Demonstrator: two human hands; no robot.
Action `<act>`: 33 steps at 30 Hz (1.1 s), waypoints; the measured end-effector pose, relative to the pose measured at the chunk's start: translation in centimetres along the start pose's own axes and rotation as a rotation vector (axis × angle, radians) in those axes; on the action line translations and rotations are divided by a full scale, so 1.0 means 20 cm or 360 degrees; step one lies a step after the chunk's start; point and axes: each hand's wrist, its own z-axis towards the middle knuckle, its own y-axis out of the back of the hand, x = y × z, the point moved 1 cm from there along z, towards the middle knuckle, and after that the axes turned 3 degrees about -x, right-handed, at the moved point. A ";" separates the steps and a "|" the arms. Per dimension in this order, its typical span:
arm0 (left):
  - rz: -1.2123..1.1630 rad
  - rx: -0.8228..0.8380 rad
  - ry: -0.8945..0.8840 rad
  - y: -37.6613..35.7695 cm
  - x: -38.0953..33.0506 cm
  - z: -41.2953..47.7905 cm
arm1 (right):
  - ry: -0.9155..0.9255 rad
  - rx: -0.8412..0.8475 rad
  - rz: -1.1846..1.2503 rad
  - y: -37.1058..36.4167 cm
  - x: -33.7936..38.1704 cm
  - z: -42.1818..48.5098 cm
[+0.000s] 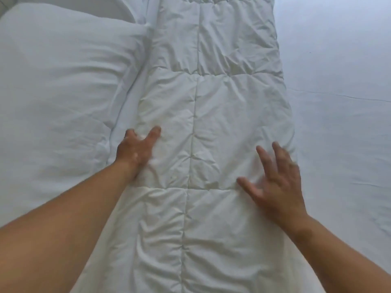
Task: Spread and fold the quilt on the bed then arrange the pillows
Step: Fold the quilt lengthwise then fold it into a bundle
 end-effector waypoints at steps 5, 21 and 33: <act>0.0216 -0.0249 -0.0125 -0.11 -0.10 0.31 | -0.0277 0.0133 -0.0029 -0.25 -0.10 0.36; 0.0325 -0.0105 -0.0186 -0.21 0.09 0.34 | -0.0219 0.0426 -0.0054 -0.40 -0.25 0.45; 0.0189 0.0283 0.0230 0.17 1.09 -1.19 | 0.0084 0.0543 -0.0036 -0.13 0.07 -0.93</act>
